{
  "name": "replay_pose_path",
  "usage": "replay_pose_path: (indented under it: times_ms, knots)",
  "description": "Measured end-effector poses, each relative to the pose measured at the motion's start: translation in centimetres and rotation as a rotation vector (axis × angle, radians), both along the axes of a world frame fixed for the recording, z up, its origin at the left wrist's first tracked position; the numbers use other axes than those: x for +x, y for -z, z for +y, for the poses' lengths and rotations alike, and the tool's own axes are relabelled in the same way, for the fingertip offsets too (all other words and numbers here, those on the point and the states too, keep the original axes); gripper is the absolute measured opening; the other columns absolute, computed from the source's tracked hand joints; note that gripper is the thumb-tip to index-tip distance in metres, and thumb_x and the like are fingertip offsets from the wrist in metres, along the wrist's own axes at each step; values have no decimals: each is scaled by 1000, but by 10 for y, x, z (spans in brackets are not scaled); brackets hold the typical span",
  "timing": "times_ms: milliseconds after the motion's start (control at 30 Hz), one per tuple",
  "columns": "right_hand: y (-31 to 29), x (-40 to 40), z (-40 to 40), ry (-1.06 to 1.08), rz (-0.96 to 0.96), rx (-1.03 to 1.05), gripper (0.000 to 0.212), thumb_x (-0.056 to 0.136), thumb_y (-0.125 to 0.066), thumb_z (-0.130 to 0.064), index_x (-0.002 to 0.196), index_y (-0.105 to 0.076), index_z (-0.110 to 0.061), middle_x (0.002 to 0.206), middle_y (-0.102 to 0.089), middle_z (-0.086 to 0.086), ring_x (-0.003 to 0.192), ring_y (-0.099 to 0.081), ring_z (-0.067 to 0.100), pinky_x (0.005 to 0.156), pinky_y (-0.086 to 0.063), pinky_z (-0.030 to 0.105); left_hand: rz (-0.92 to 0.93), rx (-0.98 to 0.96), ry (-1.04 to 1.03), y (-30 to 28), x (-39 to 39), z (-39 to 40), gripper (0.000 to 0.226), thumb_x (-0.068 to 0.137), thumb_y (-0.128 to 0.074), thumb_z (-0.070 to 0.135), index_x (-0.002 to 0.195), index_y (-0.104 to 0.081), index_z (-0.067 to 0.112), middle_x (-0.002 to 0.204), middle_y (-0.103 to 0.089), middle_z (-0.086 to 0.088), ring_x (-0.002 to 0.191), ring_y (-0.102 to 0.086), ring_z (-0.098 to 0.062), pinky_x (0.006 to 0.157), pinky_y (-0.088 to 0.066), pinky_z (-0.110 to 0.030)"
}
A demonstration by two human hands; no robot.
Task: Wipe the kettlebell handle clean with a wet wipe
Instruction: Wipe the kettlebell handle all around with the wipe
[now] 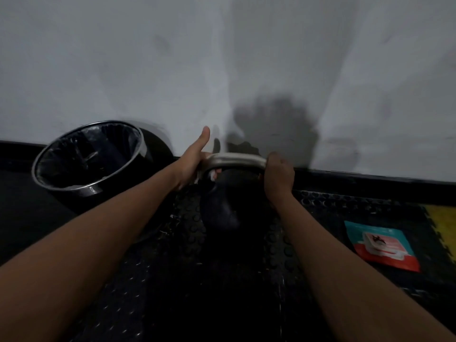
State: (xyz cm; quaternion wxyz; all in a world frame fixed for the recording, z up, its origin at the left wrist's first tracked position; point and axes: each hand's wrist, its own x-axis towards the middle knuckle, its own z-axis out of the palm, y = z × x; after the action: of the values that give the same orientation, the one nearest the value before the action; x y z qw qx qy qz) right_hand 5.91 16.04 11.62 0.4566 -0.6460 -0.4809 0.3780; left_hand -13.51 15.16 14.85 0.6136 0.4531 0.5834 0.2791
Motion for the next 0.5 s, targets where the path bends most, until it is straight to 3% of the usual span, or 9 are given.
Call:
replay_pose_path:
  times_ms: [67,133,233,333,433,500]
  knots:
    - [1,-1,0,6,-49,19,39,82,-34,-38,53,-41,-13,75,-58,20,71,-48,27,63,-27,30,-40,2,-28,10,-3,-1,104,79,-13,87,75,-62,-4,63,-54,-20,53,-50,-29,49,-40,-29]
    - [1,-1,0,9,-15,22,41,77,-30,-41,52,-43,-12,74,-59,21,72,-50,27,63,-28,30,-63,3,-55,15,-5,-2,102,82,-12,84,75,-62,-5,63,-57,-20,55,-54,-28,54,-44,-30]
    - [1,-1,0,5,-5,11,46,74,-27,-43,58,-53,-8,77,-63,22,75,-54,27,64,-28,28,-53,-15,-41,3,-2,0,104,77,-8,88,77,-58,-3,58,-54,-20,52,-48,-30,47,-39,-28]
    - [1,0,1,-2,-1,-1,42,76,-29,-42,55,-50,-12,82,-64,25,76,-55,28,66,-30,29,109,48,42,-23,13,1,100,77,-11,89,75,-54,-1,56,-48,-20,43,-43,-28,40,-37,-25]
    - [1,-1,2,-14,-12,0,49,80,-31,-41,62,-59,-5,85,-66,26,76,-55,30,66,-30,29,380,228,106,-30,28,-1,107,79,-16,89,72,-52,-11,57,-46,-24,42,-46,-25,52,-42,-29]
    - [1,-1,3,3,15,2,55,75,-27,-43,69,-63,-1,84,-66,26,79,-58,31,68,-35,33,407,292,82,-24,26,-4,104,81,-22,86,68,-52,-12,56,-46,-25,42,-47,-23,56,-42,-28]
